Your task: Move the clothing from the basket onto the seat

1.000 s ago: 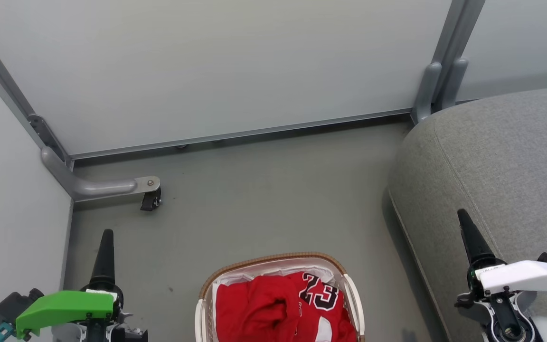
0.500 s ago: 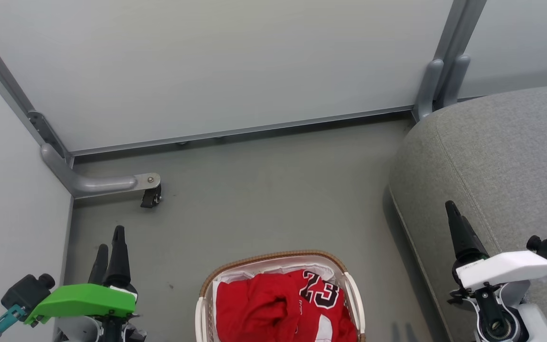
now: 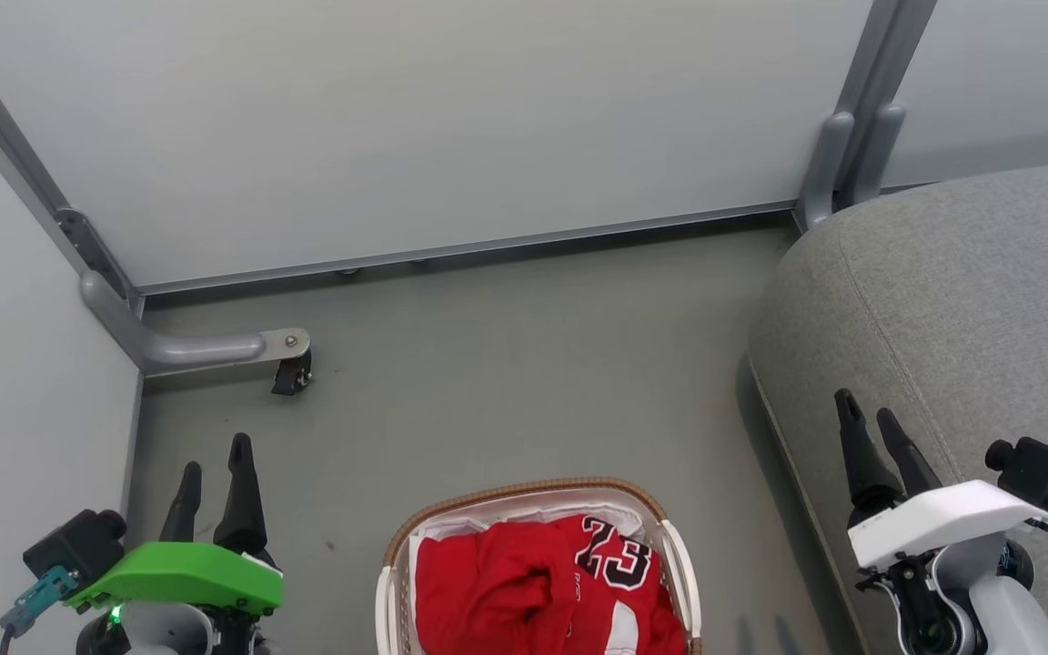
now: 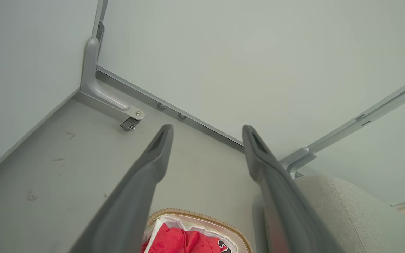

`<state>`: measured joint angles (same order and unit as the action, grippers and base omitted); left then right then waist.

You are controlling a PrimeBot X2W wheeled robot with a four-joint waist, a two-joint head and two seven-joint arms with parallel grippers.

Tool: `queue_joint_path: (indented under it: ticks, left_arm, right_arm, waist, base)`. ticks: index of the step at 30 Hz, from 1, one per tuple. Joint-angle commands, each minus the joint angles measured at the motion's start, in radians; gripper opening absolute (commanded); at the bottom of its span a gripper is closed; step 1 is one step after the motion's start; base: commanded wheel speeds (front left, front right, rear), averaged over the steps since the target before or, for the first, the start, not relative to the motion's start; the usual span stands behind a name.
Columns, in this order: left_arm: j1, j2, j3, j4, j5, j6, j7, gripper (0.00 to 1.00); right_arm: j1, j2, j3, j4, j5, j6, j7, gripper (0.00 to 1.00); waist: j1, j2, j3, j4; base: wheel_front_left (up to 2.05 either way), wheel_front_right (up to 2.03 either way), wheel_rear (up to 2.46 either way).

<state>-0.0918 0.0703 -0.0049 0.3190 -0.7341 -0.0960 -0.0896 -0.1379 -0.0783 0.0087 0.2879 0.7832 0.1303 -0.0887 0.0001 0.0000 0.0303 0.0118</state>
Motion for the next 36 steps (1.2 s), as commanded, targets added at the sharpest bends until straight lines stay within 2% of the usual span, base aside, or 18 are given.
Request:
queue_joint_path:
  ticks: [1,24,36]
  left_arm:
    - [-0.002,0.011,-0.009,-0.012,0.041,0.005,-0.010,1.00]
    - [0.027,0.041,-0.085,-0.016,0.296,0.043,-0.073,1.00]
    - [0.047,0.026,-0.066,-0.021,0.386,0.031,-0.102,1.00]
  right_arm:
    - [-0.021,-0.005,0.003,-0.007,-0.044,0.000,-0.013,1.00]
    - [-0.005,-0.003,0.045,0.018,-0.308,0.000,-0.075,1.00]
    - [0.014,0.008,0.028,0.023,-0.425,0.000,-0.103,1.00]
  waist:
    - [-0.0001,0.0000,0.001,0.000]
    - [-0.0001,0.0000,-0.001,0.005]
    - [-0.0001,0.0000,-0.002,0.010]
  base:
    - [0.00,0.00,0.00]
    - [0.00,0.00,0.00]
    - [0.00,0.00,0.00]
